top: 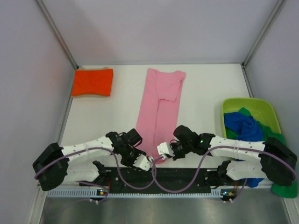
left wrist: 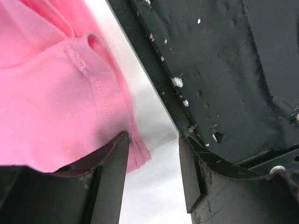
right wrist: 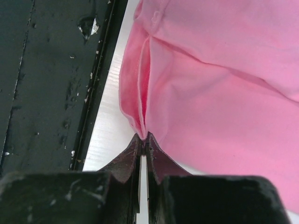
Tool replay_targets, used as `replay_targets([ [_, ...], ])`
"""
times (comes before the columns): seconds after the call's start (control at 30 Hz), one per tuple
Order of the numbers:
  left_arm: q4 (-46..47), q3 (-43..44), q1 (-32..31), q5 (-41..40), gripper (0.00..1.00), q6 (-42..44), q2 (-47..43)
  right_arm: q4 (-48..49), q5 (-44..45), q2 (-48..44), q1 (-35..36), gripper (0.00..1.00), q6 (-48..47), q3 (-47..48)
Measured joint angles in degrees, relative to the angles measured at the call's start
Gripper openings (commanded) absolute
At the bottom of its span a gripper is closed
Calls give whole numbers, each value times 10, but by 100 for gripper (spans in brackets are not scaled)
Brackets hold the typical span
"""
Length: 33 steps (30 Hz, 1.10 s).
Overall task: Fold and stack the t-shirts
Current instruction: Grab the bottom of the folded rectangular tshirt with both arms, then fold the folded rectangular tshirt in 1/3 of the way
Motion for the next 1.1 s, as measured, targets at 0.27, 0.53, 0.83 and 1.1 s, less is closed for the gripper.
replay_targets([
  [0.27,-58,27,0,-7,52,-15,-66,-13,3,0,0,0,-2,0],
  [0.53,-29,-7,0,-52,52,-29,-59,-26,10,0,0,0,-2,0],
  [0.83,54,-10,0,-73,0,-70,0,-35,17,-3,0,0,4,0],
  [1.1,69,13,22,-143,0,-109,4,-41,44,-15,-18,0,39,10],
])
